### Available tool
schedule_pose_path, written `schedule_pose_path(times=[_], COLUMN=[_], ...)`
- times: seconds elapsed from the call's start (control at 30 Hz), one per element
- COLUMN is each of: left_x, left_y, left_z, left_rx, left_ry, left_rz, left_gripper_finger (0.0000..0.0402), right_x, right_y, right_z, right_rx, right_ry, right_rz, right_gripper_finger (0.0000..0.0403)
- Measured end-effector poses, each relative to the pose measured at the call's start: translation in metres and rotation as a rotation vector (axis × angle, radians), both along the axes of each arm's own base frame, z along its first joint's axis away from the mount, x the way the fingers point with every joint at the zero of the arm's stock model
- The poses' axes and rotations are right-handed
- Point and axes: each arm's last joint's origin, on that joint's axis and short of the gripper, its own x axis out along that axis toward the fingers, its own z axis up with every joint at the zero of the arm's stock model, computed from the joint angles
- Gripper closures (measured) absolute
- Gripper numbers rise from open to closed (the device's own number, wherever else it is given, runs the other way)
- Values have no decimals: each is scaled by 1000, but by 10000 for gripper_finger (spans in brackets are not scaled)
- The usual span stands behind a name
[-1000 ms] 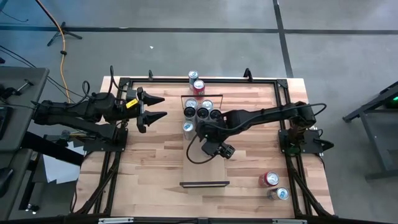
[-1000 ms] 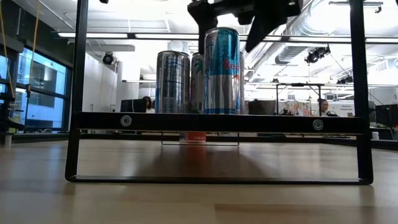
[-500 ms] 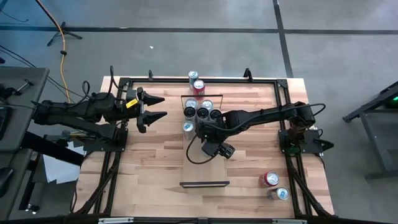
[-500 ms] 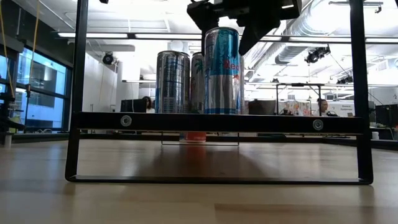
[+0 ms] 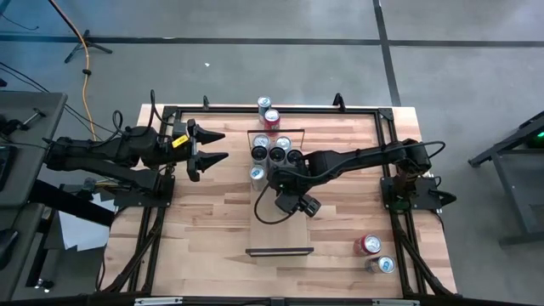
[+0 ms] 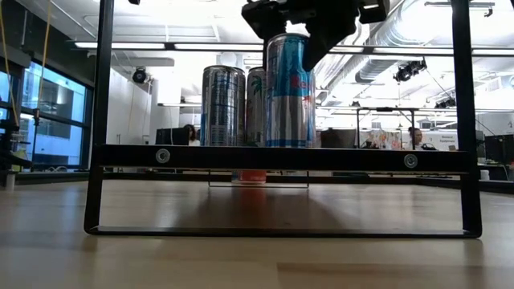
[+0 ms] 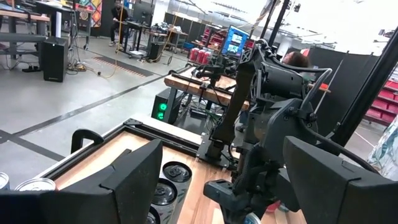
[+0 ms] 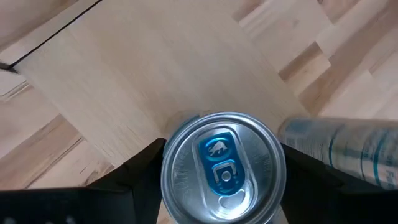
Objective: Place canned beverage on shelf
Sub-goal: Put the top right blue soda can on the shelf aligned with the other blue soda can
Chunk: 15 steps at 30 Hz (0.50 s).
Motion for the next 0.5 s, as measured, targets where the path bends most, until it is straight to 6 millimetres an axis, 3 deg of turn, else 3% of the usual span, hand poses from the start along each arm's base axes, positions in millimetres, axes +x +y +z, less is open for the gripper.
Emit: schedule_pose_path(times=[0.2, 0.5], left_x=[0, 0], left_y=[0, 0], left_z=[0, 0], left_rx=[0, 0], left_ry=[0, 0], left_rz=[0, 0], left_gripper_finger=[108, 108], right_x=[-8, -19], right_y=[-3, -12], right_z=[15, 30], right_rx=[44, 211], right_ry=[-18, -36], right_rz=[-227, -954], right_gripper_finger=[167, 168])
